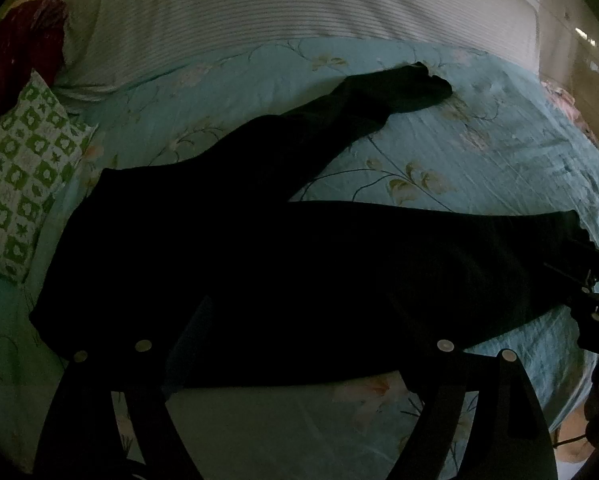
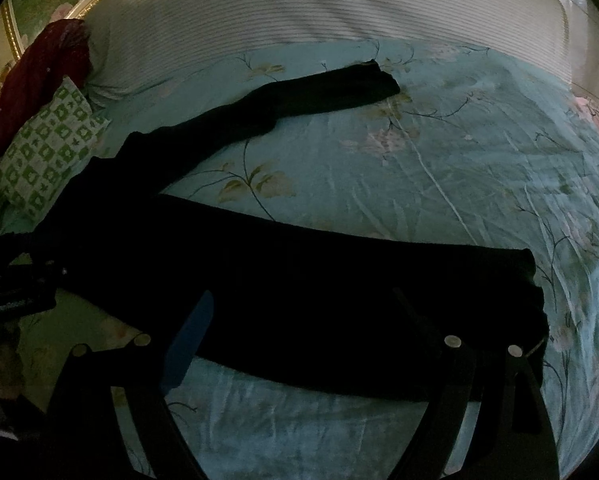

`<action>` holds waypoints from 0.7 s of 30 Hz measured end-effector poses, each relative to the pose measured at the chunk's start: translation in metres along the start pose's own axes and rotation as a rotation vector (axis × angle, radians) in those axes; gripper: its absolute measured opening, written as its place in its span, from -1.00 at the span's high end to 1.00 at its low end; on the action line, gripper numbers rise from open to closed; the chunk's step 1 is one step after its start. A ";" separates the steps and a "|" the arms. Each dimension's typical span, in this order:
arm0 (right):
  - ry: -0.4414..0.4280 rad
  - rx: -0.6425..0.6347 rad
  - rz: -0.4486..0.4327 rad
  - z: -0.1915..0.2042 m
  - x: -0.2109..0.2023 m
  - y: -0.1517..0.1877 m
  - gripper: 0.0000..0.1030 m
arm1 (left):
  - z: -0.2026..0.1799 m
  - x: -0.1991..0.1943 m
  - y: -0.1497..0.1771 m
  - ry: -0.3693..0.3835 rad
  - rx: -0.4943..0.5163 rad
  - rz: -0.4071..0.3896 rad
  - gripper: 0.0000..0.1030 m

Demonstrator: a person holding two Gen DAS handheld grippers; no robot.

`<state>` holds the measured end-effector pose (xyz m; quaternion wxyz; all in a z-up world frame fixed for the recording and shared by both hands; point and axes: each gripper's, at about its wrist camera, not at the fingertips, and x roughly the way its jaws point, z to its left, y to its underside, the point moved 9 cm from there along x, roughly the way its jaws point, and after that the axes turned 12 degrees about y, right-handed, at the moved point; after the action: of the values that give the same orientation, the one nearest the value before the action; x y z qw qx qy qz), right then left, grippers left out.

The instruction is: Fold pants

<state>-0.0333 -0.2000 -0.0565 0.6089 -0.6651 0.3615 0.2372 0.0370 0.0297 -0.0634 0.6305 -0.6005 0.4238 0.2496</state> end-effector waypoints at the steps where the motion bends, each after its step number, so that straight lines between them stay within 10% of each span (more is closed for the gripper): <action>1: 0.000 0.001 0.000 0.000 0.000 0.000 -0.68 | 0.000 0.000 0.000 -0.001 0.001 0.000 -0.63; 21: -0.036 0.015 0.014 0.000 0.000 -0.004 -0.68 | 0.001 0.000 -0.012 -0.024 0.000 -0.003 -0.63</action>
<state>-0.0299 -0.1997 -0.0538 0.6187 -0.6535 0.3569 0.2506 0.0472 0.0289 -0.0575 0.6358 -0.5980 0.4155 0.2559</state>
